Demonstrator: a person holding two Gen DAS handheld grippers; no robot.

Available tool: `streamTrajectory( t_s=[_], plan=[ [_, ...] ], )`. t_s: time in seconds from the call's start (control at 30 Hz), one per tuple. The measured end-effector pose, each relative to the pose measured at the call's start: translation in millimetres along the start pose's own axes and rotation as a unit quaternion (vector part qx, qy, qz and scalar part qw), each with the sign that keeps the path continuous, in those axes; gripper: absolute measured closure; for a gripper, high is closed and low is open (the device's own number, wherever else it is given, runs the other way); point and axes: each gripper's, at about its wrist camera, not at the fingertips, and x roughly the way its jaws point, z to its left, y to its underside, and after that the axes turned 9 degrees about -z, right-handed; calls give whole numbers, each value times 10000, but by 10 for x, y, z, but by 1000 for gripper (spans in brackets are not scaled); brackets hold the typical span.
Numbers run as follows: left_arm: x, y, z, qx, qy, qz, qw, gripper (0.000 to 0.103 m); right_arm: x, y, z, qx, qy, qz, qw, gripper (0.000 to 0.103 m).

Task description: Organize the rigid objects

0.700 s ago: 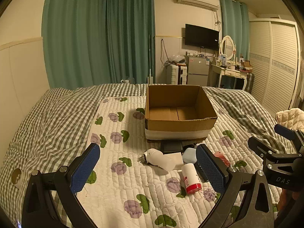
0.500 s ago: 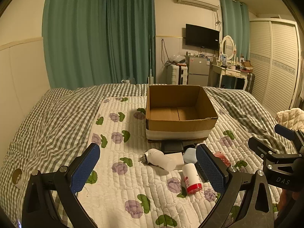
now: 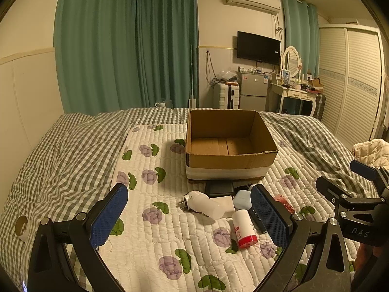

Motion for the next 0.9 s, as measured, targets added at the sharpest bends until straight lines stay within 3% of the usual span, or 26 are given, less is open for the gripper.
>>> streamTrajectory(
  t_s=[0.67,0.9],
  plan=[
    [-16,-158,-89,-60,107,-6,9999,0,-67,-156,-1,-194,80,47,9998,0],
    [444,153,-319,154,282,671,9972,2,232,-106,-79,-188,19,411,9990,0]
  ],
)
